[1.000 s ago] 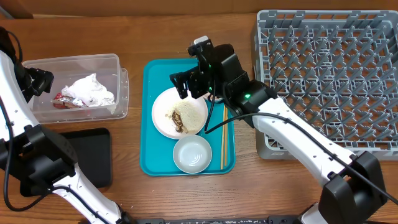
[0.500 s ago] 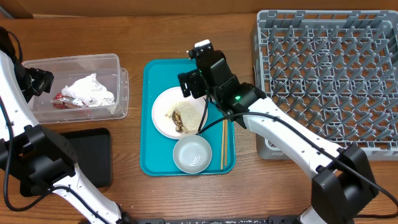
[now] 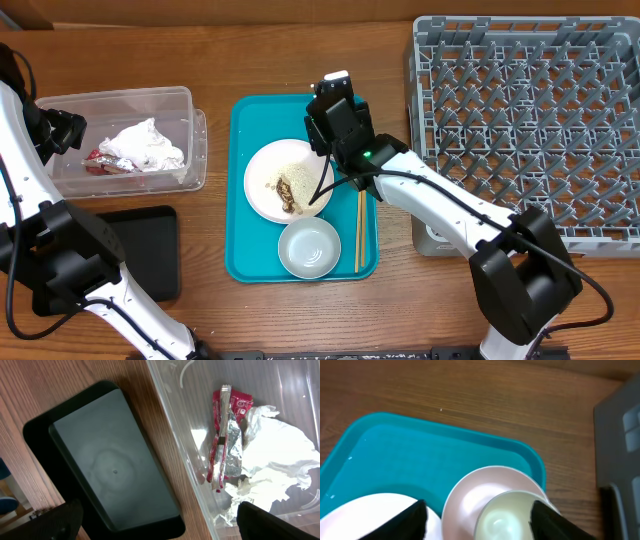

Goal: Sort waste into correct bins and load items into the dishwasher
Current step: 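Grasp the white paper cup inside the pink bowl with the right gripper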

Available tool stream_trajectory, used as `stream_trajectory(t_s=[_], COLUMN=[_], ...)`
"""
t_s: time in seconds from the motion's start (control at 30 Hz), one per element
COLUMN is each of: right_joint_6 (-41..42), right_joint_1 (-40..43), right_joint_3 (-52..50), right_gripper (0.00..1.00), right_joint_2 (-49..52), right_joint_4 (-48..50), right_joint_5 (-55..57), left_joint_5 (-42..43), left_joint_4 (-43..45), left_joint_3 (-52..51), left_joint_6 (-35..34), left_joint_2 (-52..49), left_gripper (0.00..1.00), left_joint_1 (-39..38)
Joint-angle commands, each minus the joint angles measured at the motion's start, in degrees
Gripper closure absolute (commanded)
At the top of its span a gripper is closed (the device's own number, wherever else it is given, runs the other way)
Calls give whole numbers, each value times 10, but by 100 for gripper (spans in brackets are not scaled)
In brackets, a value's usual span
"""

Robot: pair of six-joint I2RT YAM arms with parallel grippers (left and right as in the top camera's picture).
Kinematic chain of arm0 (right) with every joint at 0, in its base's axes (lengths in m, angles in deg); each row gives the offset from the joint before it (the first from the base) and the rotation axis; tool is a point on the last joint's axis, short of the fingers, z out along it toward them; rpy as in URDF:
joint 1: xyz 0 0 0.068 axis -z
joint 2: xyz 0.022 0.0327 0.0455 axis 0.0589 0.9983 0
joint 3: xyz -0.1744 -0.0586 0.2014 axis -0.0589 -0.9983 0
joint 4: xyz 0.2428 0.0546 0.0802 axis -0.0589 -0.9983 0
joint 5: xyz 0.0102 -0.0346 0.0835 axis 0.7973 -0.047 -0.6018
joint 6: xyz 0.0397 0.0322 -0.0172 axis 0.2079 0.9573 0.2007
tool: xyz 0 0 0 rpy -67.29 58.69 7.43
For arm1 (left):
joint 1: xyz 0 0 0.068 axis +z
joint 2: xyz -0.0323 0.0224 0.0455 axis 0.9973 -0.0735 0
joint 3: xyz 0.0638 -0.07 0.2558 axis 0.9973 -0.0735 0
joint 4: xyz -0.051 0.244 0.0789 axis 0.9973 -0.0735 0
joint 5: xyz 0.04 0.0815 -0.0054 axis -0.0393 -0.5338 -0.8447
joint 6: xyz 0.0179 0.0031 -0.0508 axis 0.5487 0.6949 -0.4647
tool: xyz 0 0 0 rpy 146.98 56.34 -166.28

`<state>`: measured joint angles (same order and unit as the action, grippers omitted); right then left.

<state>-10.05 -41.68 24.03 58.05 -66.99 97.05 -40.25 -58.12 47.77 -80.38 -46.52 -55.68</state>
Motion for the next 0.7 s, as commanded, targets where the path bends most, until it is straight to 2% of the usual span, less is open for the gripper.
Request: stream_trajectory(t_s=[0.0, 0.43, 0.67], right_joint_6=[12, 10, 10], right_joint_1=[-3, -3, -2], right_joint_3=[13, 13, 13], right_gripper=[37, 42, 62], right_joint_2=[0, 48, 49], right_joint_4=[-7, -9, -11], right_joint_5=[-11, -8, -7], left_joint_5=[0, 0, 0], left_joint_4=[-1, -1, -1], left_joint_3=[1, 1, 1], left_joint_6=[-8, -8, -8], left_joint_2=[23, 23, 23], left_gripper=[0, 0, 0], left_joint_1=[-1, -1, -1])
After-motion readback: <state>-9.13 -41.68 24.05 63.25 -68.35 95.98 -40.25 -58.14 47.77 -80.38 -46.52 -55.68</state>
